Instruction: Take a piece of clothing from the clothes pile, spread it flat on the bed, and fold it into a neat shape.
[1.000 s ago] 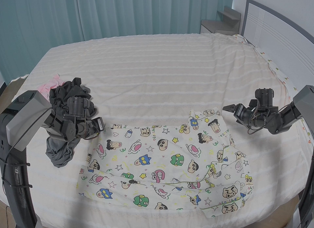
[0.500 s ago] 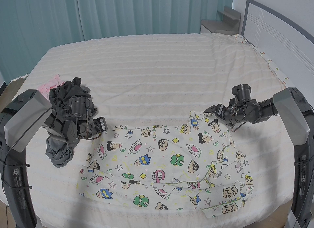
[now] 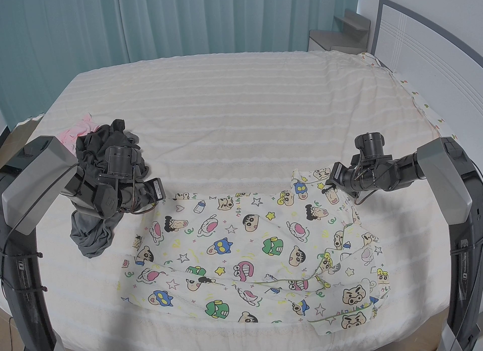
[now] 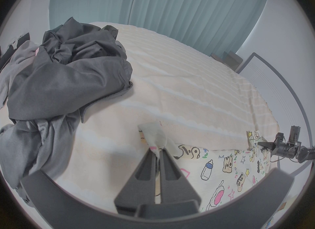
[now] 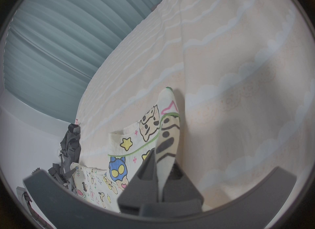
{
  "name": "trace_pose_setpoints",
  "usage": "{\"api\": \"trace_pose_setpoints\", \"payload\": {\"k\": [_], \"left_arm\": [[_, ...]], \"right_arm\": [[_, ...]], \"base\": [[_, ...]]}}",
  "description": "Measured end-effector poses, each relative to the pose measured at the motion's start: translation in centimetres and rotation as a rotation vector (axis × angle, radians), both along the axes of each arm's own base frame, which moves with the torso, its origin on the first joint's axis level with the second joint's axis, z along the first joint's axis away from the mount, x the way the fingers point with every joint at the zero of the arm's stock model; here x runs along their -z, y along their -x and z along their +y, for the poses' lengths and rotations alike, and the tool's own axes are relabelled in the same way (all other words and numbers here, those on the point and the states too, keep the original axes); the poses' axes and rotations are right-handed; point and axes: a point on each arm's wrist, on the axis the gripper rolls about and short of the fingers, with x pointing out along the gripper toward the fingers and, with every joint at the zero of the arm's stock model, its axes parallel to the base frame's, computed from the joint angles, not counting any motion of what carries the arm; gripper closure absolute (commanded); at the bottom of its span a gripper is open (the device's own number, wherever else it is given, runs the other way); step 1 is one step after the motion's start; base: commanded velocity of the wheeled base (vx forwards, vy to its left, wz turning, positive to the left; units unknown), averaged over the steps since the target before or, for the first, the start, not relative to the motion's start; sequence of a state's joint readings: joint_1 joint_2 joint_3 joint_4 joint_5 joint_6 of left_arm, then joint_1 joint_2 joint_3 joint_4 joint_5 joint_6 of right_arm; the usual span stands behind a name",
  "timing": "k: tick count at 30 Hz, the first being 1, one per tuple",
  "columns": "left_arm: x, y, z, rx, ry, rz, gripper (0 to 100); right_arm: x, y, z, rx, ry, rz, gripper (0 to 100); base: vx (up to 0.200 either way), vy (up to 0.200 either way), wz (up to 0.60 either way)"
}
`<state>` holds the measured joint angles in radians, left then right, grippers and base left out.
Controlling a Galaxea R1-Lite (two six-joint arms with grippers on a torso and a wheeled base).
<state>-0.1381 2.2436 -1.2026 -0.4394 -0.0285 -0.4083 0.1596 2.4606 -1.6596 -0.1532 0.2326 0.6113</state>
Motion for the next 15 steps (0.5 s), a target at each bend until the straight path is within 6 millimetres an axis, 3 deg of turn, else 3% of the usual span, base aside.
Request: {"api": "trace_pose_setpoints", "payload": {"k": [15], "left_arm": [[-1.6, 0.6, 0.1, -0.019, -0.009, -0.036, 100]], "right_arm": [[-3.1, 1.6, -1.2, 0.003, -0.035, -0.048, 100]], "base": [[0.0, 0.0, 0.0]]}}
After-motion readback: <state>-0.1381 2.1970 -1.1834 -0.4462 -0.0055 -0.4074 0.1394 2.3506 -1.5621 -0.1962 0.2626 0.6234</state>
